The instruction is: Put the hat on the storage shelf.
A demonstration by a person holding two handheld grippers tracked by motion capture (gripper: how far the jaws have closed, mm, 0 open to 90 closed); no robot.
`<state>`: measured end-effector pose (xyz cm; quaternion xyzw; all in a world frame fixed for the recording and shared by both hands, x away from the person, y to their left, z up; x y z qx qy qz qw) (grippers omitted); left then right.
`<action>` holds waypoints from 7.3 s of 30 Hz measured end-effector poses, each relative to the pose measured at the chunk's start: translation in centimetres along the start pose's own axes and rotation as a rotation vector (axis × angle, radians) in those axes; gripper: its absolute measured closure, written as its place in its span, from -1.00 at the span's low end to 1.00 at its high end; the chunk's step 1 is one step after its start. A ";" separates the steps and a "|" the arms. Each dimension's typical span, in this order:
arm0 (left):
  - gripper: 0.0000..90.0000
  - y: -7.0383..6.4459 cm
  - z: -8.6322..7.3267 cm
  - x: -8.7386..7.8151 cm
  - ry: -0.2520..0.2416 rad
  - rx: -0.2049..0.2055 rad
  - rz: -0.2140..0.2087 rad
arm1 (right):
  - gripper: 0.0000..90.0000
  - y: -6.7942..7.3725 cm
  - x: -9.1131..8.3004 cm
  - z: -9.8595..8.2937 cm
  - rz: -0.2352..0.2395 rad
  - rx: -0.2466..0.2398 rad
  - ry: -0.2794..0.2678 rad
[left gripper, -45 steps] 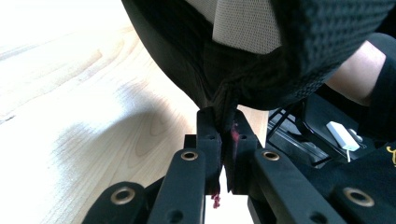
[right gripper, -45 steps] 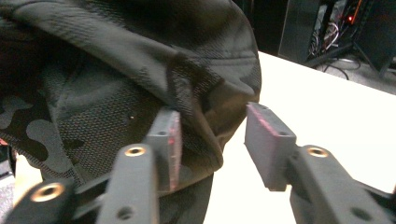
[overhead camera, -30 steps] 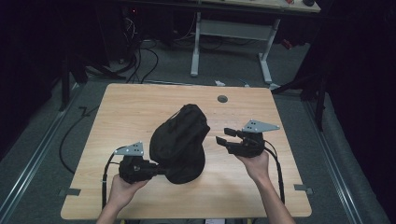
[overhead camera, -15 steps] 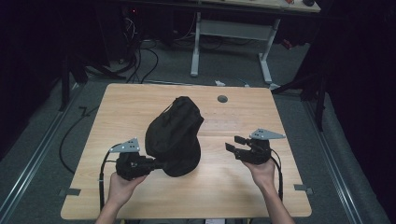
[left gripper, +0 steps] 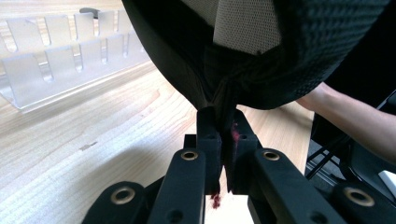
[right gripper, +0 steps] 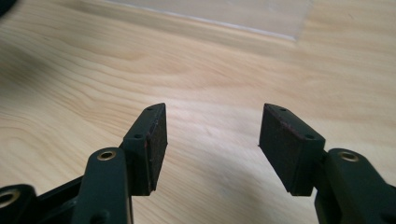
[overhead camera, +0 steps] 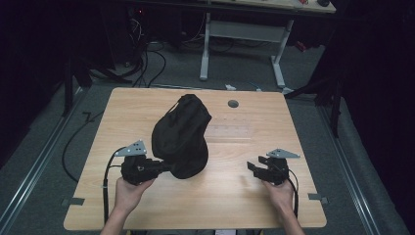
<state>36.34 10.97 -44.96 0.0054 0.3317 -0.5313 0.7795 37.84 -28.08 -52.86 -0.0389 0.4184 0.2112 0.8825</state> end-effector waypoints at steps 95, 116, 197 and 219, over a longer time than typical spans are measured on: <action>0.91 9.9 6.8 3.6 0.009 -0.101 0.409 | -0.25 -1.0 1.4 -2.8 -0.191 0.041 0.047; 0.64 9.8 5.8 4.1 0.025 -0.112 0.379 | -0.25 -1.0 1.4 -2.8 -0.192 0.039 0.047; -0.15 7.9 -7.4 3.1 0.149 -0.225 0.472 | -0.26 -1.0 1.4 -2.8 -0.193 0.037 0.048; -0.36 7.5 -8.3 4.4 0.194 -0.109 0.599 | -0.26 -1.0 1.4 -2.8 -0.193 0.037 0.047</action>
Point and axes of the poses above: each handheld gripper's, and its own axes: x roughly forward along the jaws, z roughly out of its top, y roughly to its left, the point moved 4 cm from there along x, roughly forward along the jaws, and after that the axes turned 9 degrees about y, right-handed, at the moved point
